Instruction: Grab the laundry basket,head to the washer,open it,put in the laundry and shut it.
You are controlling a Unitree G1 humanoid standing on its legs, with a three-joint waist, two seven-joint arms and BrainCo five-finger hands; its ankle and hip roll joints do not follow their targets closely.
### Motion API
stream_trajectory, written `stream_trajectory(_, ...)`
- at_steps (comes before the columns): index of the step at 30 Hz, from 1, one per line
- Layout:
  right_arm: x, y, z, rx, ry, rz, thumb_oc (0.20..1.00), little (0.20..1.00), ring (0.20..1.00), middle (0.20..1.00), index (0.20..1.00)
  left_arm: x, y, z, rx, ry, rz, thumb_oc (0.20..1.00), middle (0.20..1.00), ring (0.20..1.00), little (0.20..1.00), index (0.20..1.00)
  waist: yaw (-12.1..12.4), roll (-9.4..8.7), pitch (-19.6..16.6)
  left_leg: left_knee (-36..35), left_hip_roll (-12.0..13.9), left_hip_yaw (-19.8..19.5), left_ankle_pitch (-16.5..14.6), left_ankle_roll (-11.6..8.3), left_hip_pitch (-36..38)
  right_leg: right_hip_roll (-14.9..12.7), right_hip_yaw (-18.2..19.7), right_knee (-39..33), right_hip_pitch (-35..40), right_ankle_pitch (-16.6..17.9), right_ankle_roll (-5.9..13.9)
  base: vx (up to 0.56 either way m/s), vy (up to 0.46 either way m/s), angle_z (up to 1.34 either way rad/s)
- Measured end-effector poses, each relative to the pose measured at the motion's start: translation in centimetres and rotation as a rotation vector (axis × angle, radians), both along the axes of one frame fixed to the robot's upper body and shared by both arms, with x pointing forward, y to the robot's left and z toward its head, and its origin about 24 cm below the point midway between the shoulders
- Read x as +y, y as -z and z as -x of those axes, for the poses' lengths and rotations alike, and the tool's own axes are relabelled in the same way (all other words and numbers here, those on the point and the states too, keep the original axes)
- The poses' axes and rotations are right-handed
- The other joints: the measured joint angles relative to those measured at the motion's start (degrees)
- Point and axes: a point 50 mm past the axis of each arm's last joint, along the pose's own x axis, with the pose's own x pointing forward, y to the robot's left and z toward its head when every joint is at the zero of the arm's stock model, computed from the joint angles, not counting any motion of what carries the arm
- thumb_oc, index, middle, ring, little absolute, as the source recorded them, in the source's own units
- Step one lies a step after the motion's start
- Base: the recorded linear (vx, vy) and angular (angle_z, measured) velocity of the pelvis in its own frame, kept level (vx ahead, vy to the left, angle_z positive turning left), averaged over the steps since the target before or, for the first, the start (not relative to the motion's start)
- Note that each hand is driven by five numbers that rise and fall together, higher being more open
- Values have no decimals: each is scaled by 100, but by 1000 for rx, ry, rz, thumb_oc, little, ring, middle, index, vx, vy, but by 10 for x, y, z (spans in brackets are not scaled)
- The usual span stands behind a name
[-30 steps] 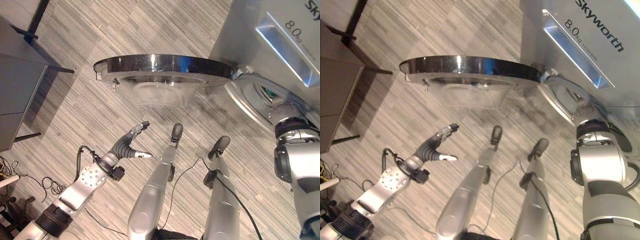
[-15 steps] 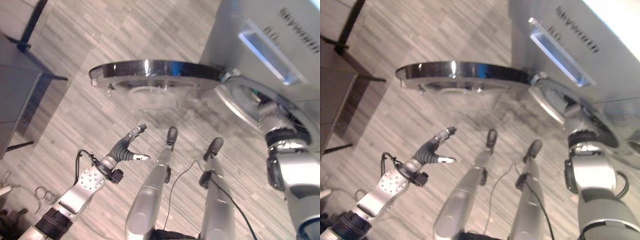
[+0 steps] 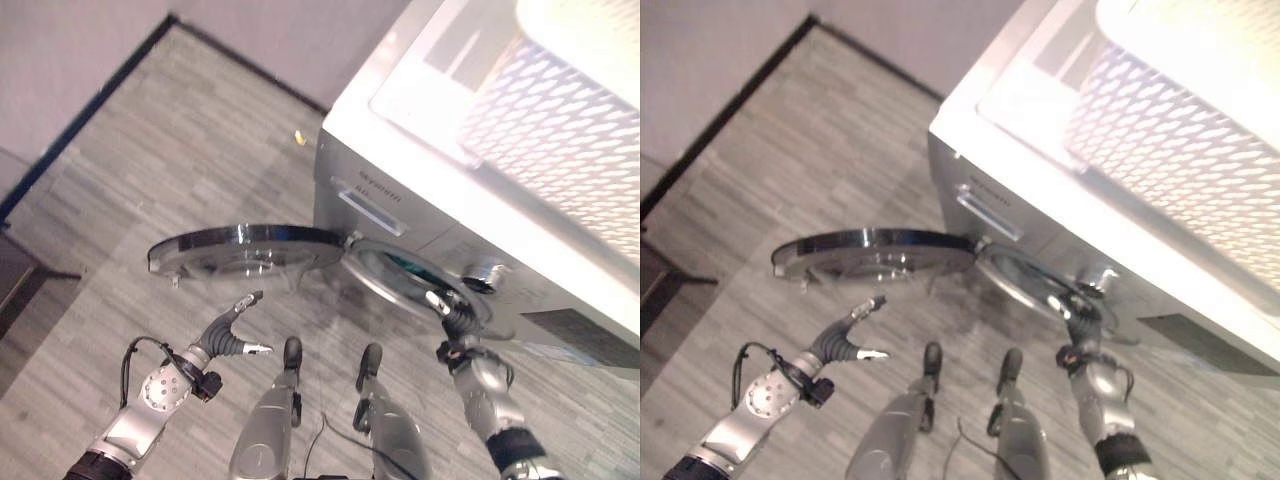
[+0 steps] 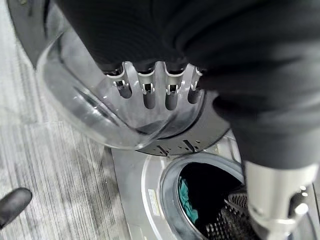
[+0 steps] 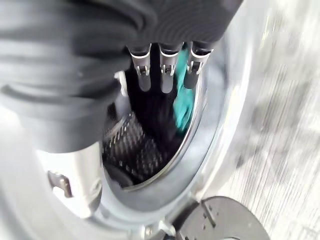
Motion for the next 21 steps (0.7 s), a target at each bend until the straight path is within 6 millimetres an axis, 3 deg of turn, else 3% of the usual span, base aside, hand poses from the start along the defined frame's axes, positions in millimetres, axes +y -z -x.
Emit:
stream_trajectory(3, -4, 27, 27, 149, 29, -13, 1000, 1000, 1000, 1000, 1000, 2, 13, 6, 38, -39, -9, 1000, 1000, 1000, 1000, 1000, -32, 81, -137, 121, -8, 145, -193, 11, 284, -21, 114, -14, 248, -58, -29, -52, 238, -31)
stream_trajectory(5, -2, 47, 49, 257, 40, -10, 1000, 1000, 1000, 1000, 1000, 6, 26, 14, 88, -81, -27, 1000, 1000, 1000, 1000, 1000, -94, 172, -281, 99, -27, 264, -243, 125, 484, -68, 179, -14, 394, -38, 16, -89, 212, -27)
stream_trajectory(8, -3, 84, 108, 545, 29, 28, 1000, 1000, 1000, 1000, 1000, 11, 46, 31, 170, -134, -57, 1000, 1000, 1000, 1000, 1000, -150, 319, -626, 84, -144, 349, -299, 228, 773, -155, 288, 106, 576, -43, 132, -273, 195, -16)
stream_trajectory(10, -5, 98, 130, 700, 13, 60, 1000, 1000, 1000, 1000, 1000, 15, 53, 35, 205, -162, -74, 1000, 1000, 1000, 1000, 1000, -127, 444, -651, 109, -125, 465, -338, 298, 911, -149, 281, 467, 490, 51, 200, -187, 165, -26)
stream_trajectory(11, -6, 103, 143, 766, -11, 86, 1000, 1000, 1000, 1000, 1000, 19, 58, 37, 223, -183, -99, 1000, 1000, 1000, 1000, 1000, -118, 507, -707, 187, -111, 471, -384, 455, 872, -146, 136, 454, 502, 231, 224, -135, 113, -33)
stream_trajectory(12, -10, 105, 145, 811, -18, 111, 1000, 1000, 1000, 1000, 1000, 18, 63, 40, 244, -210, -96, 1000, 1000, 1000, 1000, 1000, -89, 650, -701, 154, 18, 580, -336, 545, 907, -80, 69, 694, 417, 182, 284, -115, 43, -32)
stream_trajectory(13, -16, 105, 145, 843, -11, 127, 1000, 1000, 1000, 1000, 1000, 18, 69, 41, 259, -252, -77, 1000, 1000, 1000, 1000, 1000, -85, 803, -759, 105, 156, 598, -267, 612, 911, -15, -41, 1656, 161, -259, 92, -73, -30, -28)
stream_trajectory(14, -18, 104, 143, 847, -24, 154, 1000, 1000, 1000, 1000, 1000, 21, 70, 44, 262, -278, -84, 1000, 1000, 1000, 1000, 1000, -47, 841, -866, -26, 197, 591, -279, 533, 971, 13, -77, 2623, -2, -789, 105, -112, -62, -21)
stream_trajectory(16, -9, 106, 138, 870, -86, 180, 1000, 1000, 1000, 1000, 1000, 32, 72, 52, 272, -350, -76, 1000, 1000, 1000, 1000, 1000, 152, 639, -994, -145, 186, 760, -89, 498, 974, 22, -146, 3632, 103, -1434, 69, -149, -131, -20)
stream_trajectory(17, -4, 107, 138, 873, -111, 179, 1000, 1000, 1000, 1000, 1000, 36, 74, 57, 277, -393, -69, 1000, 1000, 1000, 1000, 1000, 281, 542, -1106, -219, 181, 779, -12, 415, 957, 85, -222, 3772, 285, -1694, -54, -215, -169, -21)
stream_trajectory(19, 16, 111, 139, 875, -156, 155, 1000, 1000, 1000, 1000, 1000, 47, 78, 72, 303, -481, -67, 1000, 1000, 1000, 1000, 1000, 653, 201, -1341, -322, 141, 881, 124, 263, 863, 356, -347, 2823, 1073, -2278, -193, -184, -115, -25)
stream_trajectory(20, 22, 110, 132, 860, -193, 168, 1000, 1000, 1000, 1000, 1000, 49, 82, 80, 335, -501, -65, 1000, 1000, 1000, 1000, 1000, 739, 124, -1391, -304, 117, 904, 222, 176, 735, 428, -326, 2199, 1312, -2393, -349, -234, -137, -24)
stream_trajectory(21, 26, 108, 121, 832, -216, 178, 1000, 1000, 1000, 1000, 1000, 48, 87, 86, 369, -517, -56, 1000, 1000, 1000, 1000, 1000, 830, 80, -1422, -341, 102, 954, 327, 39, 568, 517, -281, 1303, 1507, -2379, -334, -283, -158, -17)
